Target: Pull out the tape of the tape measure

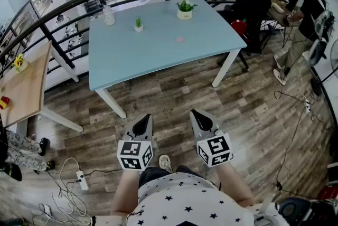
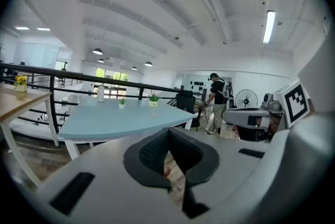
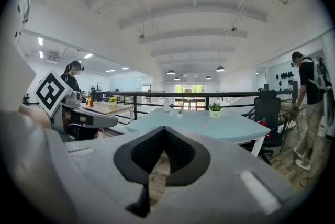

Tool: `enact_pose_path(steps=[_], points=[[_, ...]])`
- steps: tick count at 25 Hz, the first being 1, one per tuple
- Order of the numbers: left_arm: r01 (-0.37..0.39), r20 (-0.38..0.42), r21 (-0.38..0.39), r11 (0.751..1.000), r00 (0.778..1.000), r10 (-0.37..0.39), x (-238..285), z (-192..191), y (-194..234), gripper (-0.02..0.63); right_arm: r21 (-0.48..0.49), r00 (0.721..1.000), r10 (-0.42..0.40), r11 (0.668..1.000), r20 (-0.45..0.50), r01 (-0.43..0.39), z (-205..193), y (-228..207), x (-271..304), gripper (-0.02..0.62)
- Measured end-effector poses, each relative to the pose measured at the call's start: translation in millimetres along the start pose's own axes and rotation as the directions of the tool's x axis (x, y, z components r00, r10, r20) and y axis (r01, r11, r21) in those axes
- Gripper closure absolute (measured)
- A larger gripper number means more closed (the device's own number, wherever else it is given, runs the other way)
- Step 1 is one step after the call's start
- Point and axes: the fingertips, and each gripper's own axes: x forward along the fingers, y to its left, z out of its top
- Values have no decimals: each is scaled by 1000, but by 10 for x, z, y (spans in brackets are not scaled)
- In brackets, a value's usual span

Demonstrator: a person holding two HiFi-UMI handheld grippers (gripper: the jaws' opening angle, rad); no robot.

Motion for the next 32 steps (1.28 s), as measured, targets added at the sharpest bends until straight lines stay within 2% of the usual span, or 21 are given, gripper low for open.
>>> enact_pose_path(steps=[4,11,18,29,32], points=[[-15,16,-3,1000,1000,15,-127,-60,-162,604,-4,1000,-7,1000,-3,7,-63,-30,-234,591],[-11,21,3,1000,1000,11,-210,-54,-181,604,-15,1000,-6,1000,16,6,-29,53,-322,591],[-7,-1,1,1000,1000,7,-6,-8,-99,604,52,999,31,998,18,-32,23,5,-161,589],[20,-25,23,1000,1000,-19,445,60,249,601,60,999,-31,998,10,30,10,-260,341,589],[30,-33,24,999,999,-30,579,87,356,581,68,999,-34,997,-2,34,-9,-316,499,575]])
